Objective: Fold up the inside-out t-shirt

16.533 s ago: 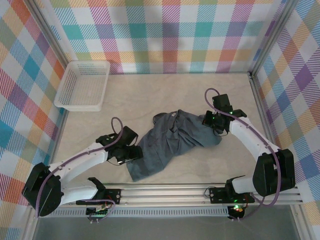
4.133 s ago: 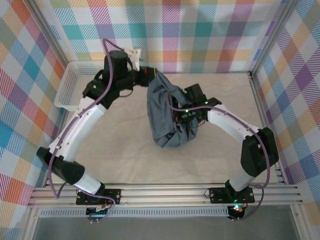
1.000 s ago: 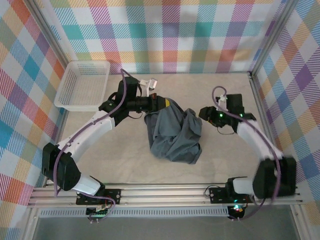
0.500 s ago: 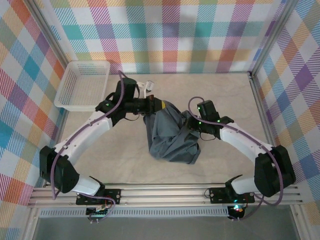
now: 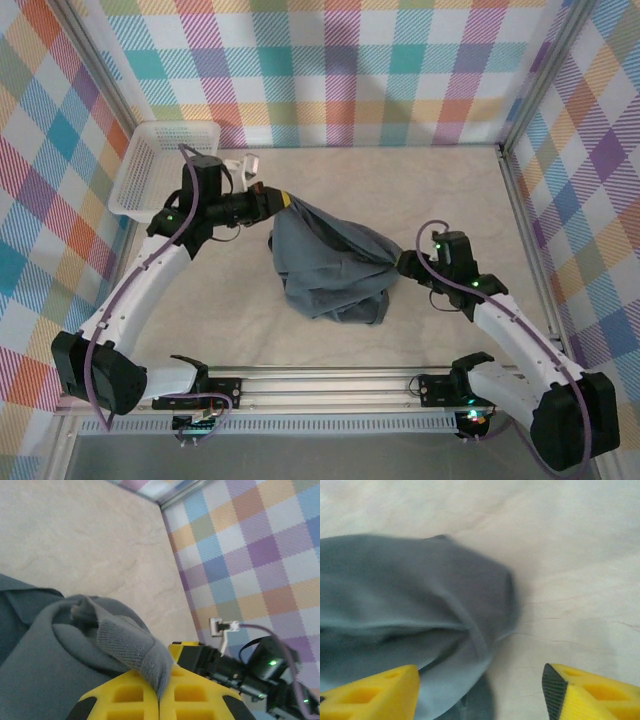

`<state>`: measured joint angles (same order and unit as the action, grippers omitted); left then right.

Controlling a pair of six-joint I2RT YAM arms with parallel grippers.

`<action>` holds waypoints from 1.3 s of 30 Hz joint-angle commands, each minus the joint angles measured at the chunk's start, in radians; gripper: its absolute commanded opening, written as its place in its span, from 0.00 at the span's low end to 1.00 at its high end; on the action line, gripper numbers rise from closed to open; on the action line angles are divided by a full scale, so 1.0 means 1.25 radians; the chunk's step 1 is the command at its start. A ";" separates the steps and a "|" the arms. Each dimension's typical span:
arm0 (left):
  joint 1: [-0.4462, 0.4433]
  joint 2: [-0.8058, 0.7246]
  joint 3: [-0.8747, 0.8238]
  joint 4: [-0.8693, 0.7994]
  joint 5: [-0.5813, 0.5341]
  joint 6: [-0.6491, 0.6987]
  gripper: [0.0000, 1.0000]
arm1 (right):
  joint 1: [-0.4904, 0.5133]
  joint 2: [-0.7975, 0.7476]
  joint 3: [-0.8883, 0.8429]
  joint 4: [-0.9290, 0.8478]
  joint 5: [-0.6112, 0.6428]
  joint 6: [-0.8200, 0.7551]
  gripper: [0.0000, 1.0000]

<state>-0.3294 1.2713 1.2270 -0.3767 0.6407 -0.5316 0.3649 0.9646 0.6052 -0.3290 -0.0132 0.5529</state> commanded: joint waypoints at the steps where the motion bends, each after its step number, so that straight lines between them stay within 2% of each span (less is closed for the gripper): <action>1: -0.037 -0.001 0.002 0.003 0.044 0.079 0.00 | 0.104 0.044 0.116 0.097 -0.058 -0.191 0.73; 4: -0.066 -0.002 0.004 -0.010 0.042 0.106 0.00 | 0.182 0.158 0.200 0.152 -0.086 -0.328 0.78; 8: -0.079 -0.012 0.014 -0.017 0.052 0.121 0.00 | 0.204 0.315 0.265 0.252 -0.015 -0.412 0.89; 10: -0.078 -0.020 0.030 -0.039 0.048 0.135 0.00 | 0.203 0.398 0.308 0.274 -0.002 -0.449 0.90; 12: -0.079 -0.029 0.053 -0.078 0.001 0.150 0.00 | 0.204 0.469 0.365 0.240 -0.014 -0.470 0.86; 14: -0.076 -0.037 0.078 -0.117 -0.054 0.161 0.00 | 0.205 0.509 0.391 0.229 -0.053 -0.475 0.74; 15: -0.071 -0.036 0.090 -0.130 -0.075 0.163 0.00 | 0.204 0.514 0.397 0.222 -0.075 -0.473 0.60; 18: -0.041 -0.021 0.109 -0.170 -0.183 0.159 0.00 | 0.201 0.458 0.416 0.164 -0.146 -0.421 0.00; 20: -0.009 0.004 0.093 -0.186 -0.265 0.168 0.00 | 0.192 0.378 0.428 0.115 -0.238 -0.354 0.00; 22: 0.027 0.059 0.051 -0.156 -0.312 0.189 0.00 | 0.163 0.281 0.388 0.171 -0.424 -0.255 0.00; 24: 0.051 0.113 0.014 -0.093 -0.270 0.170 0.00 | 0.132 0.205 0.322 0.308 -0.555 -0.129 0.00; 25: 0.052 0.123 -0.010 -0.043 -0.247 0.149 0.06 | 0.117 0.177 0.298 0.365 -0.578 -0.072 0.00; 27: 0.046 0.114 -0.042 0.043 -0.223 0.125 0.16 | 0.094 0.147 0.291 0.377 -0.571 -0.025 0.00; 33: 0.020 -0.004 -0.083 0.062 -0.253 0.168 0.48 | 0.049 0.186 0.337 0.308 -0.562 0.024 0.00; 35: -0.032 -0.075 -0.107 0.032 -0.314 0.204 0.52 | 0.042 0.215 0.359 0.274 -0.569 0.025 0.00; 39: -0.218 -0.156 -0.153 0.024 -0.416 0.277 0.55 | 0.041 0.247 0.370 0.263 -0.587 0.015 0.00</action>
<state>-0.4919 1.1160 1.0672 -0.3588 0.2123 -0.2749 0.4179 1.2747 1.0225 0.0101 -0.6941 0.5507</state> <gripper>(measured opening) 0.547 0.056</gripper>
